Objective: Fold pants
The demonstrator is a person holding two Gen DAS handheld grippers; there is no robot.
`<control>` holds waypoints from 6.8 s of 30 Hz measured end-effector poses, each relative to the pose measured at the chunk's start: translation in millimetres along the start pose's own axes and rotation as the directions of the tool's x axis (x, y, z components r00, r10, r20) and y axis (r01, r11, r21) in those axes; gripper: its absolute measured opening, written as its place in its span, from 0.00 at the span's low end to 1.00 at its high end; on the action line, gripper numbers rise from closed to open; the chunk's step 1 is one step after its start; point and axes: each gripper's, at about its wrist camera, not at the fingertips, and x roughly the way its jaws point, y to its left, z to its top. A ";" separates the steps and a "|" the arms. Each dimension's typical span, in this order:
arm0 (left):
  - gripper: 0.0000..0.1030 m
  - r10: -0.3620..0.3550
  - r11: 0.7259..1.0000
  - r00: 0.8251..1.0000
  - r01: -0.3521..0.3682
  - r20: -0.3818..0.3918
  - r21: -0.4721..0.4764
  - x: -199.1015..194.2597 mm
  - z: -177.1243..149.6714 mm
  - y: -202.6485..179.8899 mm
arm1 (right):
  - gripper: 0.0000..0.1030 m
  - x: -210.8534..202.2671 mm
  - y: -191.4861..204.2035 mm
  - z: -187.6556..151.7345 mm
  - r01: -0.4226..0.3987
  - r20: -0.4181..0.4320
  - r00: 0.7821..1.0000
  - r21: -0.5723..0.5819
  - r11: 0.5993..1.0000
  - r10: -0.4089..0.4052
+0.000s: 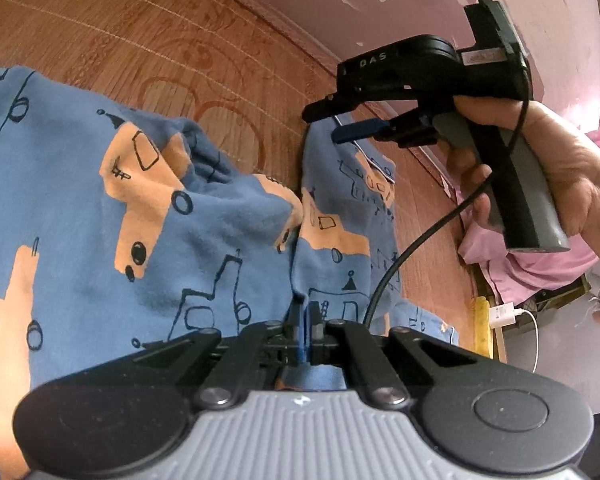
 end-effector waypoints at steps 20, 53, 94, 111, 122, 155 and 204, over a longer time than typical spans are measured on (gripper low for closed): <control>0.00 0.077 0.946 0.993 -0.100 0.085 0.308 -18.7 -16.4 -51.2 | 0.01 -131.5 -108.8 -105.8 -0.345 0.474 0.836 0.064 0.936 0.276; 0.00 0.197 0.565 0.980 -0.147 0.040 0.812 -2.5 -130.8 -131.8 | 0.45 -130.9 -140.5 -417.1 -0.126 0.530 0.839 0.405 0.906 -0.120; 0.00 0.243 0.496 0.967 -0.197 0.083 0.846 1.0 -144.3 -141.4 | 0.05 -123.1 -165.6 -399.4 0.150 0.495 0.792 0.410 0.900 -0.358; 0.55 0.188 0.662 0.977 -0.202 0.101 0.722 -44.7 -110.1 -117.6 | 0.67 -126.2 -138.0 -397.6 0.311 0.611 0.670 0.285 0.907 -0.422; 0.56 0.377 0.804 0.897 -0.441 0.232 0.398 -92.6 -11.2 -22.0 | 0.57 -82.7 -186.5 -340.3 -0.073 0.581 0.812 0.185 0.980 -0.049; 0.02 0.368 0.510 0.891 -0.432 0.265 0.744 -62.2 -5.3 -23.4 | 0.23 -14.0 58.4 -98.3 -0.604 -0.053 0.795 -0.178 0.777 0.605; 1.00 0.442 0.233 0.879 -0.308 0.182 0.922 16.9 -13.9 -275.5 | 0.99 -119.7 -211.4 -419.2 -0.062 0.483 0.861 0.411 0.910 -0.159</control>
